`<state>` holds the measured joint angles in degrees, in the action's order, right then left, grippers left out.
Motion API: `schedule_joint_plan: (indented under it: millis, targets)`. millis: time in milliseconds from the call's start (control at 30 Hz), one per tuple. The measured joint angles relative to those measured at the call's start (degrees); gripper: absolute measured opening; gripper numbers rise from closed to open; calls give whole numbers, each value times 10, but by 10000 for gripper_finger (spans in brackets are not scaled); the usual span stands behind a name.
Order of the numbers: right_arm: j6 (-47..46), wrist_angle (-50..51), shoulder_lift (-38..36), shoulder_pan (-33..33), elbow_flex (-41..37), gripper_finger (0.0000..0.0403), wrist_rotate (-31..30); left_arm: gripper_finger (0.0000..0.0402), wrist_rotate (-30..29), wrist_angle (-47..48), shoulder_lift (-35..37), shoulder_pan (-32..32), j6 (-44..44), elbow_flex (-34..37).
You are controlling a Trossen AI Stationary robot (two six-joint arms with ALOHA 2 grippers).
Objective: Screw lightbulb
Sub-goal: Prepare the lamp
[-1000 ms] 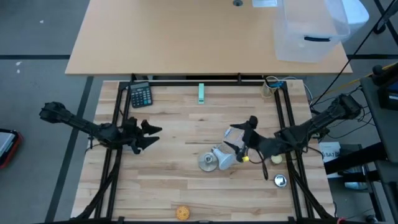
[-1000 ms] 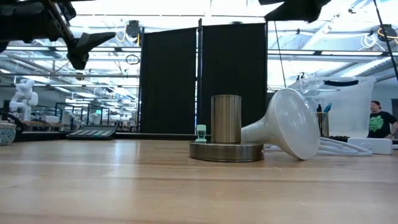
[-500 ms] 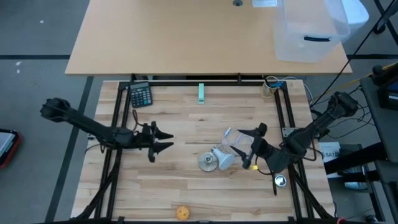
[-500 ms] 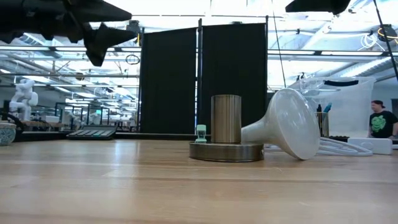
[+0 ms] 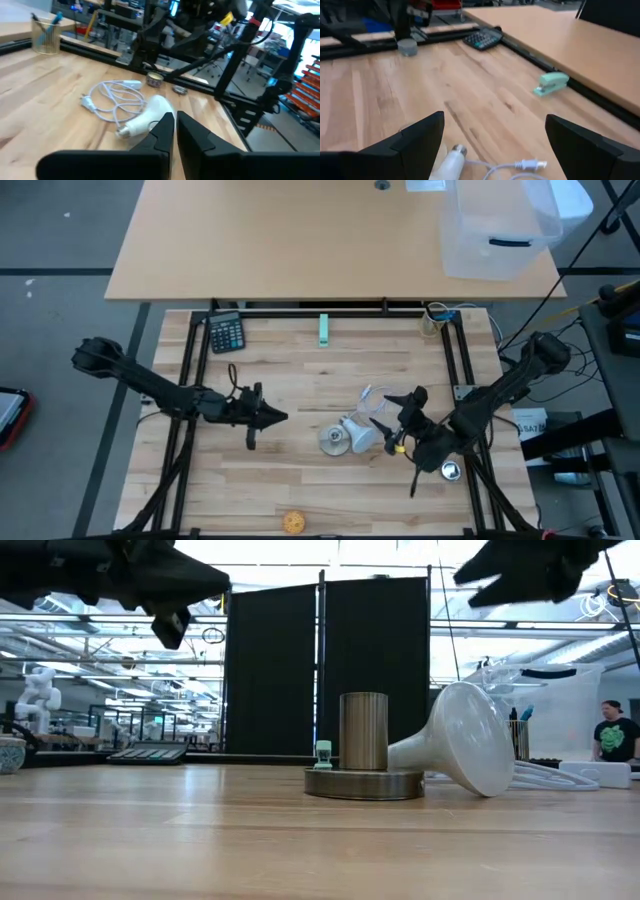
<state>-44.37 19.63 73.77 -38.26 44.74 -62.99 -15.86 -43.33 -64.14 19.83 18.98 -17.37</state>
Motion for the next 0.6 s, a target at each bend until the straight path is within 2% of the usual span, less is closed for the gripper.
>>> schedule_joint_plan:
  millis: [200, 333, 467, 600]
  targets:
    - [-2, -23, 50, 0, 0, 336, 97, 25, 0, -5, -74, 11, -3, -37]
    - [-2, -59, 64, 0, 0, 336, 154, 25, -1, -5, -141, 12, -74, -80]
    - [10, -63, 71, -5, 11, 336, 171, 33, 0, -5, -213, 17, -151, -134]
    - [41, -59, 80, -13, 30, 336, 176, 73, -17, 12, -275, 16, -185, -175]
